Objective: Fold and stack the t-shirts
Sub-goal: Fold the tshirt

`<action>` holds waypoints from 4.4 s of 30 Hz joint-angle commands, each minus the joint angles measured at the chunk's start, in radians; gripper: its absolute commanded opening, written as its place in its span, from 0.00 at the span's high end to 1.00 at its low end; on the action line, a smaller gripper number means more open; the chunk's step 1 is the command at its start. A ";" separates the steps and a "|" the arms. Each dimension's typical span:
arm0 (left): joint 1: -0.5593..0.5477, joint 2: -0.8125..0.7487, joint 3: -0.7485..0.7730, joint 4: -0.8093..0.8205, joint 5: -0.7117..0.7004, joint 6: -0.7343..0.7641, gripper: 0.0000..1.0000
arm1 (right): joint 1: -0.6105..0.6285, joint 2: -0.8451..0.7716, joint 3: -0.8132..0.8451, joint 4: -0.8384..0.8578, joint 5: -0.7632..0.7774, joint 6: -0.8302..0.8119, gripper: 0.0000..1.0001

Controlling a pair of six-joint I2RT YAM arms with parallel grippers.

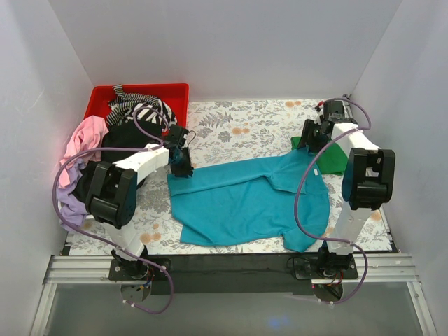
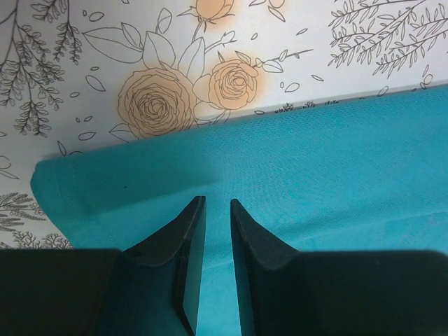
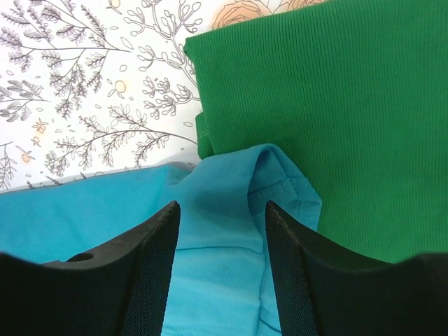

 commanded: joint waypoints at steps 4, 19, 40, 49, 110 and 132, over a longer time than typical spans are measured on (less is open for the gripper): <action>-0.003 0.010 -0.042 0.067 0.037 -0.016 0.81 | -0.016 0.047 0.046 0.013 -0.047 -0.011 0.50; -0.003 0.090 -0.039 0.110 -0.041 -0.017 0.82 | -0.056 0.000 -0.017 0.041 0.042 -0.008 0.99; 0.000 0.447 0.527 0.006 -0.227 0.167 0.83 | -0.082 0.220 0.325 0.012 0.042 0.006 0.99; 0.004 0.441 0.551 0.006 -0.241 0.173 0.82 | -0.083 0.231 0.352 -0.020 0.016 -0.006 0.30; -0.200 -0.111 -0.093 0.155 0.064 0.032 0.83 | 0.377 -1.095 -0.951 -0.283 0.298 0.690 0.36; -0.200 -0.089 -0.082 0.130 0.035 0.056 0.84 | 0.379 -1.045 -0.843 -0.219 0.335 0.634 0.99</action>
